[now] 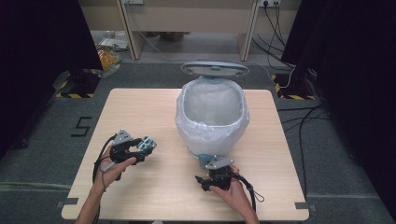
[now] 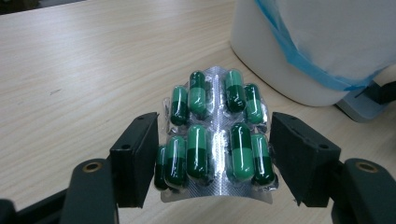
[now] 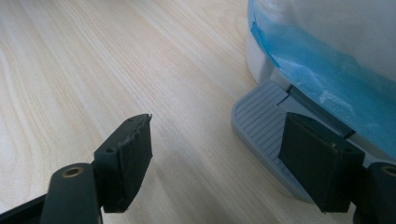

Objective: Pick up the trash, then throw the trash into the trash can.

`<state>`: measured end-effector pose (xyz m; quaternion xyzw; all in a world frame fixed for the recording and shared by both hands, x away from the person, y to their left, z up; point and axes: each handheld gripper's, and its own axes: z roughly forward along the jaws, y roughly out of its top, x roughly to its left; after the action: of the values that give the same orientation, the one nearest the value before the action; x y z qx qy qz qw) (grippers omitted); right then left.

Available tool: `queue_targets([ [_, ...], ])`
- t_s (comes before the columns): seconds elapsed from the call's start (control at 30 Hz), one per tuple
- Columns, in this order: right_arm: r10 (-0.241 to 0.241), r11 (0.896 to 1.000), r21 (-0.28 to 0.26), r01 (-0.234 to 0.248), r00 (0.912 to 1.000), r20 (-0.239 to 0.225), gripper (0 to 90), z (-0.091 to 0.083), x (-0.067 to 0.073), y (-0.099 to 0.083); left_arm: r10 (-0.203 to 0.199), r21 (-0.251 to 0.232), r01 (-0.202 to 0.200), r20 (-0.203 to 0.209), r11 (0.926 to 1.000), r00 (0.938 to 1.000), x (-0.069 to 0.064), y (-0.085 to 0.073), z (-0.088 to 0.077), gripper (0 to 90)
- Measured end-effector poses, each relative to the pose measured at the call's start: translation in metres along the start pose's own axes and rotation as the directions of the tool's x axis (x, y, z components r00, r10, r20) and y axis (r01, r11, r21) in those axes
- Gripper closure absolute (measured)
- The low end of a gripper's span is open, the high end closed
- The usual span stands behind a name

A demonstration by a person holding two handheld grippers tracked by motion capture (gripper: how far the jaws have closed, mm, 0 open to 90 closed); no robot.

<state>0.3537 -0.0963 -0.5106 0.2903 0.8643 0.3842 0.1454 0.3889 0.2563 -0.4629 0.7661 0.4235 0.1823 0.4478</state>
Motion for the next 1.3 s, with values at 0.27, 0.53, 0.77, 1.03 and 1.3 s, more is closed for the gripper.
queue_targets([
  [0.27, -0.001, 1.0, 0.005, 0.001, 1.0, 0.001, 25.4, 0.0, 0.0, 0.0, 0.005, -0.015, -0.005, 0.001, 0.9999, 1.0, -0.001, 0.004, -0.006, 33.8],
  [0.53, 0.004, 1.0, 0.003, -0.004, 1.0, -0.001, 25.4, 0.0, 0.0, 0.0, -0.008, -0.019, 0.009, 0.026, 0.9998, 0.9996, -0.005, 0.005, -0.007, 33.8],
  [0.77, 0.011, 1.0, 0.002, -0.011, 0.9999, -0.008, 25.4, -0.001, -0.001, 0.0, 0.005, -0.039, -0.004, 0.036, 0.9992, 0.9994, -0.011, 0.01, -0.013, 33.8],
  [1.03, 0.018, 1.0, -0.002, -0.018, 0.9997, -0.017, 25.4, -0.001, -0.003, 0.0, -0.002, -0.068, 0.005, 0.052, 0.9977, 0.9986, -0.013, 0.014, -0.019, 33.8],
  [1.3, 0.009, 1.0, 0.002, -0.009, 0.9999, -0.011, 25.4, -0.001, -0.002, 0.0, 0.011, -0.091, -0.005, 0.065, 0.9958, 0.9978, -0.019, 0.023, -0.023, 33.8],
])
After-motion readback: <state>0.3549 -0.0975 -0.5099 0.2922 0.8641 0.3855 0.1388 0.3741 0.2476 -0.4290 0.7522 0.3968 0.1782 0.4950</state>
